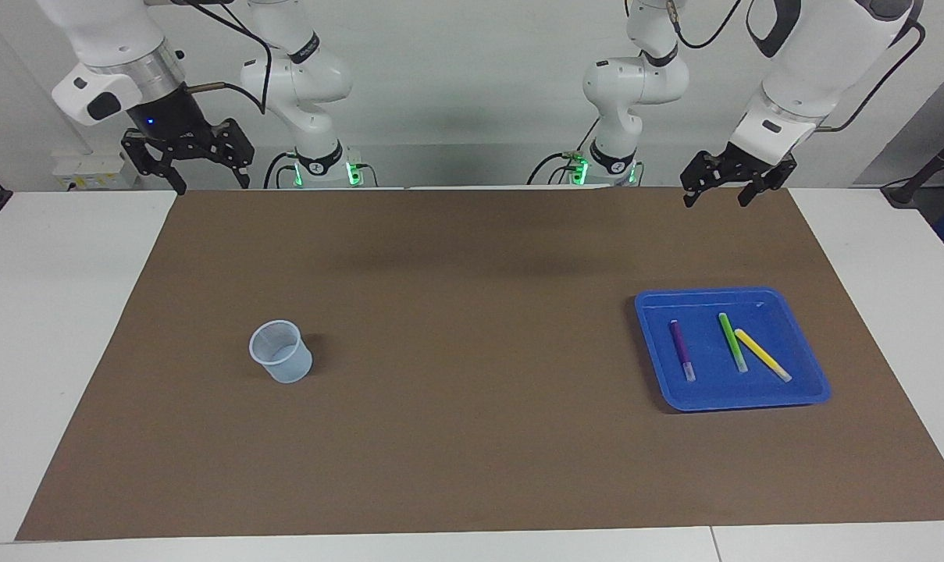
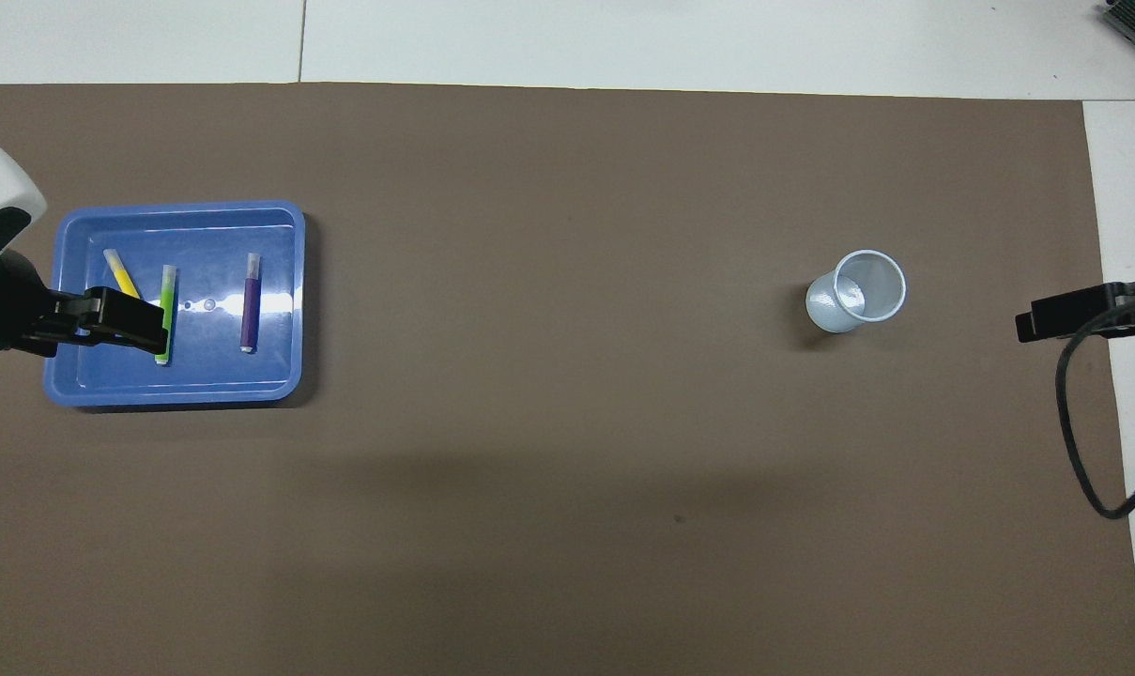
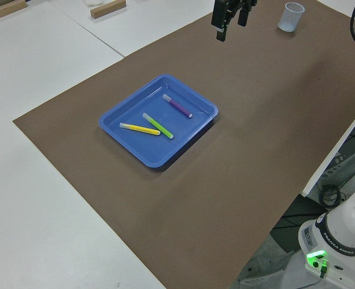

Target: Right arm passes pens to left for tray arrangement

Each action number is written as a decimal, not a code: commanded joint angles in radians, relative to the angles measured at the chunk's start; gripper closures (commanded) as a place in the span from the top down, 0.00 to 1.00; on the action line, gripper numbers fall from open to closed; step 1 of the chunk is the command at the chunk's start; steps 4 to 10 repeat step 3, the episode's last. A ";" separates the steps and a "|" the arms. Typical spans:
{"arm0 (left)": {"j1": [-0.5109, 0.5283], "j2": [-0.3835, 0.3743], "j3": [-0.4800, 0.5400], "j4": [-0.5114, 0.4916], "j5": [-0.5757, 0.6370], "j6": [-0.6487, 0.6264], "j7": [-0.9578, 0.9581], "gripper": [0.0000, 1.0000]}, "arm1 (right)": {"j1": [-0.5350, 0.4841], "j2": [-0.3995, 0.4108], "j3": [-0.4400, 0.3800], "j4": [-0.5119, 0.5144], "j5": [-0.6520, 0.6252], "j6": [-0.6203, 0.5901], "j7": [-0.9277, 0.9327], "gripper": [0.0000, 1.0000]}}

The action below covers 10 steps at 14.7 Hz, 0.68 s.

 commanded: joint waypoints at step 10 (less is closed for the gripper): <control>-0.016 -0.002 0.011 0.006 0.019 0.012 0.009 1.00 | -0.012 -0.023 0.007 -0.026 -0.006 -0.002 0.018 1.00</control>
